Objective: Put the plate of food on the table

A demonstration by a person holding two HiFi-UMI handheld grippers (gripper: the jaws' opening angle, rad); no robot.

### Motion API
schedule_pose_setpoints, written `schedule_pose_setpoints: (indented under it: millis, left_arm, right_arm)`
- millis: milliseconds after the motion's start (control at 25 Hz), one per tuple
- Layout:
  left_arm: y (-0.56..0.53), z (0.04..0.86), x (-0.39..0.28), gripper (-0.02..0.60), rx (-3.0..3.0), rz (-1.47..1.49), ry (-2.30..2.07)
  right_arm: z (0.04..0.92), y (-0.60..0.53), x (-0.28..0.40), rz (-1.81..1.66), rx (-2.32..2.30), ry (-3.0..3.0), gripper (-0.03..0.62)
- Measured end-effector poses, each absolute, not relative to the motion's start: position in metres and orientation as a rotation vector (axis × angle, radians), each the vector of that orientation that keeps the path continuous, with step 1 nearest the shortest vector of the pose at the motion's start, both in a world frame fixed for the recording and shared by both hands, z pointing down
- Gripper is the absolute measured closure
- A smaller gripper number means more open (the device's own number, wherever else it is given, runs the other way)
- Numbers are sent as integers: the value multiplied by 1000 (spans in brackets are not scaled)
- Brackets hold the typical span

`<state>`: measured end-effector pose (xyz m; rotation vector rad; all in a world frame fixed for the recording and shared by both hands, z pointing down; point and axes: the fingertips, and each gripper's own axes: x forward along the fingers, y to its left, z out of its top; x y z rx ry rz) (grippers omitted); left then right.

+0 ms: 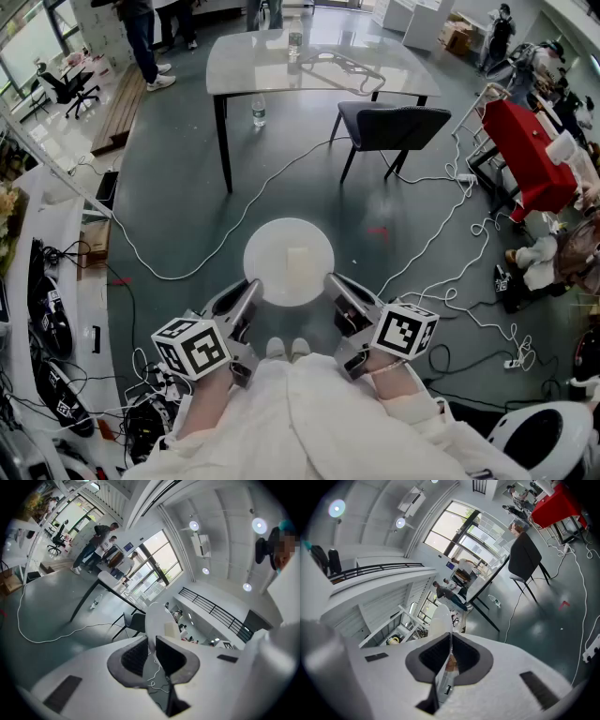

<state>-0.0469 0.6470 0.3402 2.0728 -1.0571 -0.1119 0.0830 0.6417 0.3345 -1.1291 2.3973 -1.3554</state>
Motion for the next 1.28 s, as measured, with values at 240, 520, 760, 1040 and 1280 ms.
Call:
schedule_pose_setpoints:
  millis: [240, 520, 760, 1040, 1280]
  left_arm:
    - [654, 342, -45, 523, 2074, -102, -1055]
    - [660, 343, -40, 525, 2080, -82, -1043]
    - [661, 346, -34, 525, 2068, -87, -1038]
    - [660, 351, -35, 526, 2013, -114, -1060]
    - [656, 354, -21, 526, 1998, -110, -1078]
  right_arm:
    - [335, 648, 85, -1343, -1152, 2428, 580]
    - [336, 655, 89, -1312, -1198, 2467, 580]
    - [341, 656, 95, -1291, -1239, 2490, 580]
    - [352, 659, 93, -1344, -1230, 2537, 580]
    - [355, 651, 106, -1344, -1208, 2562, 580]
